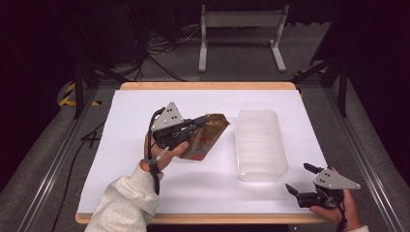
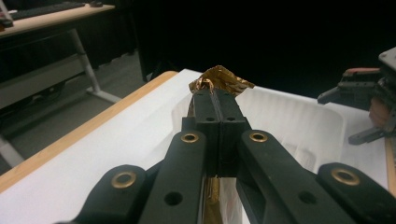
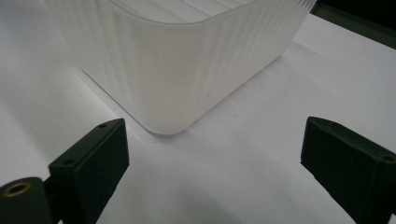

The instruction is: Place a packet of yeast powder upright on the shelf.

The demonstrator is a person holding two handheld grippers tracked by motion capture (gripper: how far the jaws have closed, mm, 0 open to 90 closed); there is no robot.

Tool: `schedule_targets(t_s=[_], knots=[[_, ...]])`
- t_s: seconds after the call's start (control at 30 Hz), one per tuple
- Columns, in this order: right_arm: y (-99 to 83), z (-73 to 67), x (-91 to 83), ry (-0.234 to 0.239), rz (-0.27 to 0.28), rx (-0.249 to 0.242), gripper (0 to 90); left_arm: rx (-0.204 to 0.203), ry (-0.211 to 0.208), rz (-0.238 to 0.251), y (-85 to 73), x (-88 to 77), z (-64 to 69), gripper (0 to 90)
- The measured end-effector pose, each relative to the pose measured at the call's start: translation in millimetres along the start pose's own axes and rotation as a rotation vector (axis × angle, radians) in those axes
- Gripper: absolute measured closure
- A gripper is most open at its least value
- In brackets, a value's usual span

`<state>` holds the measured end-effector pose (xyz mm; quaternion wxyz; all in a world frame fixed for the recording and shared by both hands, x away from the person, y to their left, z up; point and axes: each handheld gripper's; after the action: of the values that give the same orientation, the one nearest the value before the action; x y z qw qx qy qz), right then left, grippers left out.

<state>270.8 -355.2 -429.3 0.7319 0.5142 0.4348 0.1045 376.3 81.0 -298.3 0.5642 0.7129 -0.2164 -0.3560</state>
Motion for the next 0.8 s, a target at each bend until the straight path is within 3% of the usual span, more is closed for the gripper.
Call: schedule_targets(t_s=[0.2,0.37,0.43,0.57,0.8], knots=[[-0.4,0.0,-0.2,0.002,-0.001,0.001,8.3,-0.020,-0.046,0.046,17.2,17.1,10.6,89.9],[-2.3,1.7,-0.9,-0.002,-0.003,0.014,8.2,-0.017,-0.060,0.067,31.0,34.1,19.9,89.9],[-2.4,1.7,-0.4,0.001,-0.002,0.013,8.2,-0.035,-0.096,0.086,33.7,42.3,22.9,89.9],[-2.2,1.5,-0.1,-0.004,-0.010,0.008,8.1,-0.005,-0.118,0.079,36.8,53.3,35.8,89.9],[-3.0,1.9,0.4,-0.006,-0.012,0.008,8.1,-0.030,-0.159,0.092,40.2,67.6,48.4,89.9]])
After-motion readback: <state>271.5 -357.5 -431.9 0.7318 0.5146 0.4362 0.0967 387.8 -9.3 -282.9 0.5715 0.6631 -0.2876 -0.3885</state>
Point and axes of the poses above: each handheld gripper's, and its own axes: x roughly forward along the jaws, y roughly out of its top, z roughly to its right, and after that the axes turned 11 degrees about y, right-handed
